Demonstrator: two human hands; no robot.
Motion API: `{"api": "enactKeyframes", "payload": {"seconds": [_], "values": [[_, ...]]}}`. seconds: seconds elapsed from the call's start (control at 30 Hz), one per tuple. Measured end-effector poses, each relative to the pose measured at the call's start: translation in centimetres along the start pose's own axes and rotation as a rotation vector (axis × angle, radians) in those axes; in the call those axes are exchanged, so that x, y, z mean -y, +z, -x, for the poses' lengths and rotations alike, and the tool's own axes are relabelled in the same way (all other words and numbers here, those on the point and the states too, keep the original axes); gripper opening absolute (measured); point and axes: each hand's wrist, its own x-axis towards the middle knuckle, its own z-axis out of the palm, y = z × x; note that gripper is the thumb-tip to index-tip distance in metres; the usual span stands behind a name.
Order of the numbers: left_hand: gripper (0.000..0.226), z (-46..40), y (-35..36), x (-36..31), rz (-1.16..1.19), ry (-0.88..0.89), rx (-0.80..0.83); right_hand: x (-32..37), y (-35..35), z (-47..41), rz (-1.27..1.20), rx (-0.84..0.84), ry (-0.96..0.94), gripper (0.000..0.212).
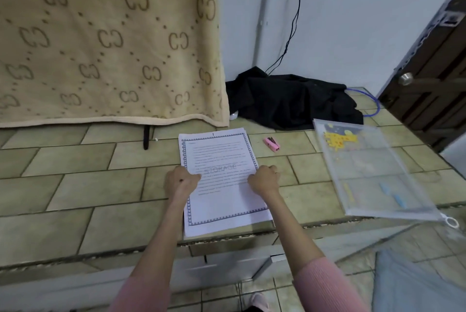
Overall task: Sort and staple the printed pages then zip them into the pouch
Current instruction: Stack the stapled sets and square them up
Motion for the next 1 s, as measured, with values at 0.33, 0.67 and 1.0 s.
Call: {"api": "enactKeyframes", "payload": {"seconds": [0.33, 0.67, 1.0], "values": [[0.065, 0.6, 1.4, 0.0, -0.112, 0.039, -0.06, 0.1, 0.0, 0.9, 0.077, -0.121, -0.158, 0.051], [0.065, 2.1, 4.2, 1.9, -0.375, 0.365, -0.057, -1.0, 3.2, 1.2, 0.127, -0.094, -0.294, 0.055], [0.031, -1.3, -0.8, -1.0, 0.284, -0.113, 0.083, 1.7, -0.2, -0.5, -0.299, 0.024, 0.134, 0.024]]}}
